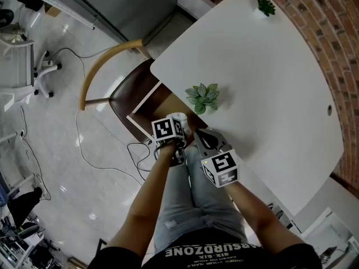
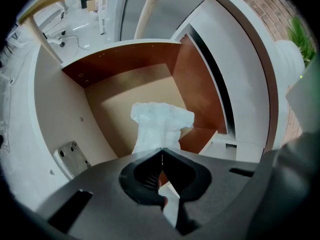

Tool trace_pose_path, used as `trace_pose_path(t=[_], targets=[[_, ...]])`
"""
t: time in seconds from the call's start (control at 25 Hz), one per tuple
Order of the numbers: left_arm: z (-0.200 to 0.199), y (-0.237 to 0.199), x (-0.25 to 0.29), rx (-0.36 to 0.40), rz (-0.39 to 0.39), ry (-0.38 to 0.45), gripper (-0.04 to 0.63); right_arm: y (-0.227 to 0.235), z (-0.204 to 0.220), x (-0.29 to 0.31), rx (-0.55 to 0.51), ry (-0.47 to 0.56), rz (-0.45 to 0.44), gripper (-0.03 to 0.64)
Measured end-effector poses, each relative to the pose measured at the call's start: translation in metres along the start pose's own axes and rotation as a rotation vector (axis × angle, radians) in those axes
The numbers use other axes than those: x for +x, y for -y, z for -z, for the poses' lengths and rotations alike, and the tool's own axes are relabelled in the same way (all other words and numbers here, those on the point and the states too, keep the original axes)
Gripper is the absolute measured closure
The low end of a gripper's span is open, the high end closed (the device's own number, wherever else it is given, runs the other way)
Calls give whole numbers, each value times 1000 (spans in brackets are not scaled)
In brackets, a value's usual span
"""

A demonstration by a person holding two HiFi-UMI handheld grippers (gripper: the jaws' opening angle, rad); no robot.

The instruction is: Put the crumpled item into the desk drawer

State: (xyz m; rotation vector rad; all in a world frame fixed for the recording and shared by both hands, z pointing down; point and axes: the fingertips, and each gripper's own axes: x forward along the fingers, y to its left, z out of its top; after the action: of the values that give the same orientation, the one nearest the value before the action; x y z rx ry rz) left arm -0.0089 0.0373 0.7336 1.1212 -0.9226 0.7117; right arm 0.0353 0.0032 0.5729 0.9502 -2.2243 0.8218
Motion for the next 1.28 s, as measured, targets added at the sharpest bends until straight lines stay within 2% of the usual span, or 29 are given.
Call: trace_pose_path(t=[0.48, 0.76, 1.28], targets=[[-4, -1, 19, -77, 17, -38, 588, 6, -5, 6, 7, -2, -14, 618], [-12, -5, 34, -112, 26, -28, 588, 8, -5, 7, 6, -6, -21, 618], [-5, -13, 51, -199, 12, -101, 588, 7, -1, 9, 12, -14, -26, 618]])
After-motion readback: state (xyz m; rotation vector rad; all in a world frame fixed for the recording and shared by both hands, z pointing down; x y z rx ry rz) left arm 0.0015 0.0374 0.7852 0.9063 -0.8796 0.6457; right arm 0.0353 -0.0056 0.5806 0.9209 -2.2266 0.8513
